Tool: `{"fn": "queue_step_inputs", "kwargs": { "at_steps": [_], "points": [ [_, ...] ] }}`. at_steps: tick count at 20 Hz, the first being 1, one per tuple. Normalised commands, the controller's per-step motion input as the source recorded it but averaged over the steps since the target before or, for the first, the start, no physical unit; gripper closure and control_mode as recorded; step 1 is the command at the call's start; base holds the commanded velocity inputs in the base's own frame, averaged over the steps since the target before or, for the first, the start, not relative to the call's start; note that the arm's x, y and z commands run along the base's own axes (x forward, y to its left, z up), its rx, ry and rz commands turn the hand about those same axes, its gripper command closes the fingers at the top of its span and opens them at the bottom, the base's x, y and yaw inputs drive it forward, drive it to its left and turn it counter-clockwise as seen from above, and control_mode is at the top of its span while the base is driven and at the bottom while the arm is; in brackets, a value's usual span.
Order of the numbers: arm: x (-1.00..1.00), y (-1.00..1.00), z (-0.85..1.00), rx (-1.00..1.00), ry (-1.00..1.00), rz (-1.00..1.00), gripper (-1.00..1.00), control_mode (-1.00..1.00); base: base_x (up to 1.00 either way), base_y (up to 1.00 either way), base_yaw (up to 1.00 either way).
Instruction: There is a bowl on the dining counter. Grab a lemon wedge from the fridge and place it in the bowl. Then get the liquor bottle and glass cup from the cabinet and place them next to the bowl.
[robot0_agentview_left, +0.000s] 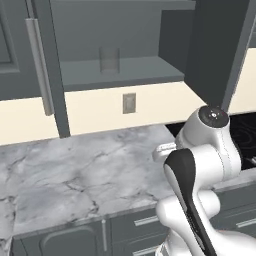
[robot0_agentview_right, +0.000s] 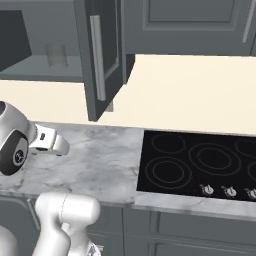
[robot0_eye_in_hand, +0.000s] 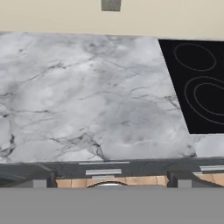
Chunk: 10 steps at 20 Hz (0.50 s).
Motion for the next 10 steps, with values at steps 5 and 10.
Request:
{"fn": "queue_step_inputs", "kwargs": {
  "at_steps": [5,10],
  "points": [
    [0.00,0.00,0.00,0.00,0.00,0.00,-1.00,1.00,0.84,0.38,0.00],
    [0.00,0.00,0.00,0.00,0.00,0.00,-1.00,1.00,0.52,0.39,0.05]
  ]
}}
